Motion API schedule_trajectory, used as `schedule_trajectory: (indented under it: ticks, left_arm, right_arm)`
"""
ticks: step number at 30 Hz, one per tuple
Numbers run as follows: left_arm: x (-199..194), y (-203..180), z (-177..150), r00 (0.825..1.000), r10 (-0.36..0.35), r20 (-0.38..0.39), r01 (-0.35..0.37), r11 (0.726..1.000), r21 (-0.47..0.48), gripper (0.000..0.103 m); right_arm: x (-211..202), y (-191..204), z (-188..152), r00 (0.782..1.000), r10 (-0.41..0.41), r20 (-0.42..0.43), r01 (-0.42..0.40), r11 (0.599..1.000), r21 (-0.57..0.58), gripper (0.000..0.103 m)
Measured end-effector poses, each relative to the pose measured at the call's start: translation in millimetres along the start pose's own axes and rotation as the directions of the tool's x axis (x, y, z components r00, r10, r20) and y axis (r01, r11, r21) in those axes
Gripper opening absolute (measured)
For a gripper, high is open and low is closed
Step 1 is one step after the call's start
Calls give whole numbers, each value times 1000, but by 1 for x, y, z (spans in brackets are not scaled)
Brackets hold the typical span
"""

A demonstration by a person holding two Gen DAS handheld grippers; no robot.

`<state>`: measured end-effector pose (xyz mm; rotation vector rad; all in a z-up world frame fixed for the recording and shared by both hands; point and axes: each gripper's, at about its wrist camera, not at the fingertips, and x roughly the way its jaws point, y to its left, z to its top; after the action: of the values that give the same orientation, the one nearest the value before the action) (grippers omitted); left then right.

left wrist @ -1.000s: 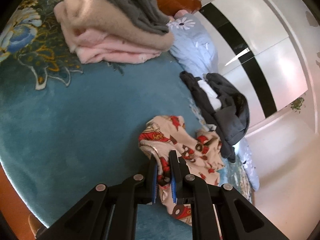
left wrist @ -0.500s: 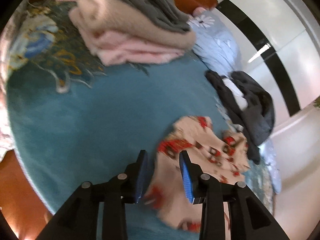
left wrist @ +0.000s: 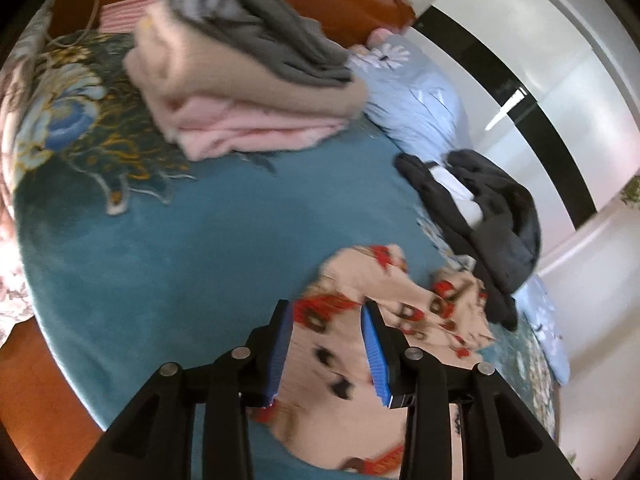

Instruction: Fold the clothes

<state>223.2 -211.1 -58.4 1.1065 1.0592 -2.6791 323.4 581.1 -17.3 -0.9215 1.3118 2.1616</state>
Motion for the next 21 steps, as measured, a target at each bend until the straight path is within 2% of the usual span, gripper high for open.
schedule_trajectory:
  ticks: [4, 7, 10, 13, 15, 17, 19, 21]
  left_arm:
    - [6, -25, 11, 999, -37, -3, 37, 999, 34, 50]
    - [22, -36, 28, 998, -54, -19, 55, 998, 35, 52]
    - [41, -45, 46, 997, -66, -41, 67, 997, 34, 52]
    - [61, -41, 48, 994, -100, -53, 101, 995, 22, 52]
    - [74, -38, 47, 990, -127, -56, 128, 992, 14, 52]
    - [87, -32, 44, 985, -156, -68, 156, 988, 2, 52]
    - [101, -22, 41, 979, -163, -122, 160, 987, -36, 52]
    - [103, -17, 44, 977, -176, -122, 171, 984, -49, 52]
  right_arm:
    - [-10, 26, 4, 999, 33, 34, -30, 995, -91, 56]
    - [3, 68, -6, 996, 87, -2, -86, 983, -162, 57]
    - [28, 123, -29, 986, 147, -74, -161, 959, -231, 57]
    - [66, 186, -65, 968, 181, -174, -229, 921, -316, 57]
    - [97, 234, -100, 949, 179, -259, -271, 881, -387, 57]
    - [126, 274, -135, 932, 157, -327, -300, 842, -449, 57]
    - [154, 310, -171, 911, 131, -391, -330, 800, -502, 57]
    - [181, 341, -202, 893, 105, -439, -356, 760, -544, 57]
